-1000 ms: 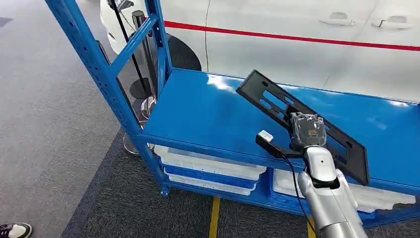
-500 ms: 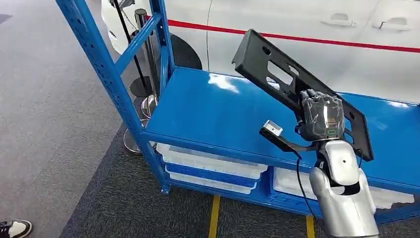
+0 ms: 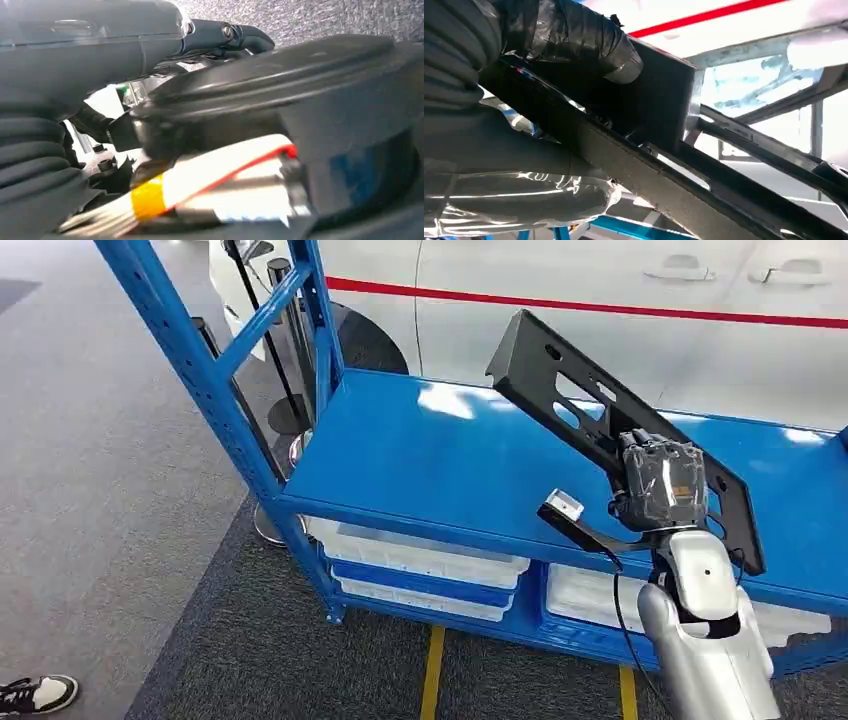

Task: Take the parts from the cabinet and place them on the table.

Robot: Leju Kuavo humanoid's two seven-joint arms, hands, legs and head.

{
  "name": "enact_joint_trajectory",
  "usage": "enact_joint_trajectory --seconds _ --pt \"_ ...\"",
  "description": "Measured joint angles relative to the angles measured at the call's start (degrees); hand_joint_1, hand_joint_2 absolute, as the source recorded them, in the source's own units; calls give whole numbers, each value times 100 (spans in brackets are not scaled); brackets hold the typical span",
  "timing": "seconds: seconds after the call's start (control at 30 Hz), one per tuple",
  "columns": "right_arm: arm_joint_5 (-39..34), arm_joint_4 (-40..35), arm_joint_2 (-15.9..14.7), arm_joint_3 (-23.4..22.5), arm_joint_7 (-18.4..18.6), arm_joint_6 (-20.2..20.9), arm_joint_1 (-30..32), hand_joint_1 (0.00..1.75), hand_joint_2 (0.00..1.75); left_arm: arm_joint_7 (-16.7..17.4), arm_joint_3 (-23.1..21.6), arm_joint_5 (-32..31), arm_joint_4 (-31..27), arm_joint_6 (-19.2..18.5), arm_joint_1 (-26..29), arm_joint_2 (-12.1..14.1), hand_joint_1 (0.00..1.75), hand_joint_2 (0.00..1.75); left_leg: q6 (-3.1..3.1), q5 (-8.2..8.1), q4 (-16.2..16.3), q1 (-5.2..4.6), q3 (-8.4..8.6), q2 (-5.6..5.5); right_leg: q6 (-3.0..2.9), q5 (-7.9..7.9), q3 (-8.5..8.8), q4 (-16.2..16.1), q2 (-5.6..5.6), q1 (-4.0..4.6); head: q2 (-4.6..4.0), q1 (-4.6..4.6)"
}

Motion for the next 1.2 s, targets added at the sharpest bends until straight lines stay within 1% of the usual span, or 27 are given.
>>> enact_joint_trajectory --seconds 0.03,0.07,0.13,0.17,0.2,0.23,0.33,0.37,0.4,0.47,0.5,0.53,0.57,0.63,0.67,0.7,0.73,0.83,0.87,0.9,0.97,1.0,1.03,1.07,1.13,1.17,1.2 --pt "-2 22 -2 0 0 0 4 175 175 0 -2 0 0 0 1 0 0 175 -17 18 83 4 24 1 15 35 -53 13 -2 -1 0 0" --pt "-15 39 -4 0 0 0 4 175 175 11 0 0 2 2 11 0 0 175 -27 186 -117 22 183 3 34 73 -111 28 -2 -5 0 0" --pt "-52 44 -11 0 -7 0 -1 175 175 31 -2 2 2 4 77 9 0 175 -50 668 -1068 67 743 6 82 133 -217 84 0 -20 0 0" --pt "-61 41 -15 0 -9 0 -10 175 175 42 -2 2 2 4 107 9 0 175 -79 684 -1517 96 949 9 115 159 -269 123 5 -5 0 0" --pt "-70 41 -31 0 -9 0 -12 175 175 42 -2 2 2 4 121 9 0 175 -50 626 -1656 57 1032 -5 160 200 -327 146 8 4 0 -9" --pt "-72 41 -39 0 -11 0 -7 175 175 33 -4 0 2 4 128 9 0 175 23 681 -1615 57 955 -15 181 272 -342 135 5 18 2 4" --pt "-142 41 -57 2 -50 6 -5 175 175 35 -4 -4 2 2 121 7 0 175 142 807 -1660 48 839 -9 277 428 -366 80 6 17 0 0" --pt "-162 39 -79 2 -52 11 -5 175 175 61 -4 -13 0 2 113 7 0 175 202 878 -1663 73 806 20 305 247 -414 150 29 -17 0 2" --pt "-182 37 -85 4 -57 15 -8 175 175 107 -4 -28 0 13 92 11 0 175 264 948 -1663 73 739 23 333 -98 -496 394 30 -13 0 4" --pt "-212 33 -136 7 -57 35 -6 175 175 324 -9 -112 0 103 70 31 0 175 290 1083 -1652 69 559 26 380 -727 -716 1228 34 -15 0 4" --pt "-234 33 -155 13 -57 46 -1 175 175 437 -13 -144 0 135 81 53 0 175 291 1149 -1644 61 460 25 386 -907 -806 1658 37 -10 0 4" --pt "-243 33 -186 15 -52 48 7 175 175 502 -15 -181 -4 140 87 72 0 175 290 1216 -1632 55 354 25 380 -906 -806 1906 41 -3 0 2" --pt "-245 33 -197 17 -52 50 8 175 175 536 -15 -192 -4 164 86 90 0 175 285 1269 -1623 48 274 23 359 -783 -694 1871 44 5 2 2" --pt "-277 33 -242 22 -50 57 -5 175 175 653 -22 -205 -7 384 92 159 0 175 278 1374 -1619 16 143 18 251 -425 -74 1137 54 59 0 2" --pt "-299 31 -275 28 -46 59 -28 175 175 734 -37 -208 -9 565 98 235 0 175 271 1427 -1619 7 103 15 157 -366 372 526 66 99 2 2" --pt "-317 24 -315 35 -41 59 -62 175 175 783 -42 -208 -31 700 100 281 0 175 235 1471 -1618 4 59 19 26 -615 643 78 65 126 2 -7" --pt "-350 22 -356 44 -39 55 -79 175 175 811 -39 -208 -35 864 127 469 0 175 188 1521 -1628 38 51 28 64 -587 687 -58 56 149 2 -2" --pt "-396 24 -485 57 -33 59 -144 175 175 813 -31 -238 -61 1184 195 871 0 175 62 1671 -1721 84 50 27 -47 -439 649 -134 57 219 2 18" --pt "-409 26 -498 63 -31 59 -147 175 175 813 -24 -243 -61 1264 230 1065 0 175 37 1634 -1674 65 21 28 -61 -312 634 -277 14 115 0 17" --pt "-413 26 -516 81 -26 61 -161 175 175 828 -24 -253 -61 1325 313 1258 0 175 -6 1398 -1560 75 -53 35 -92 -237 588 -308 10 128 0 22" --pt "-424 24 -538 103 -17 59 -159 175 175 815 -26 -271 -61 1325 433 1566 0 175 -88 691 -857 118 -256 43 -116 -101 410 -305 23 129 0 4" --pt "-426 26 -557 103 -17 59 -148 175 175 813 -26 -288 -61 1325 479 1700 0 175 -124 447 -448 137 -359 45 -108 -38 313 -290 23 129 0 4" --pt "-426 26 -584 103 -13 59 -145 175 175 813 -26 -304 -59 1335 518 1797 0 175 -158 360 -94 152 -422 47 -99 28 197 -262 13 122 0 4" --pt "-426 28 -590 103 -2 61 -137 175 175 813 -26 -304 -59 1344 542 1871 0 175 -188 485 48 166 -383 48 -81 92 77 -227 11 105 0 4" --pt "-426 26 -608 125 -2 59 -128 175 175 813 -26 -304 -59 1375 560 1954 0 175 -234 983 -350 211 37 59 -39 202 -159 -135 0 74 2 4" --pt "-426 26 -614 131 0 59 -129 175 175 813 -28 -304 -59 1377 565 1972 0 175 -249 1086 -785 235 376 61 -14 247 -260 -81 0 64 0 4" --pt "-426 22 -623 131 -2 59 -130 175 175 811 -26 -304 -66 1373 552 1989 0 175 -250 905 -1307 254 741 59 18 287 -328 -20 -1 63 2 2"
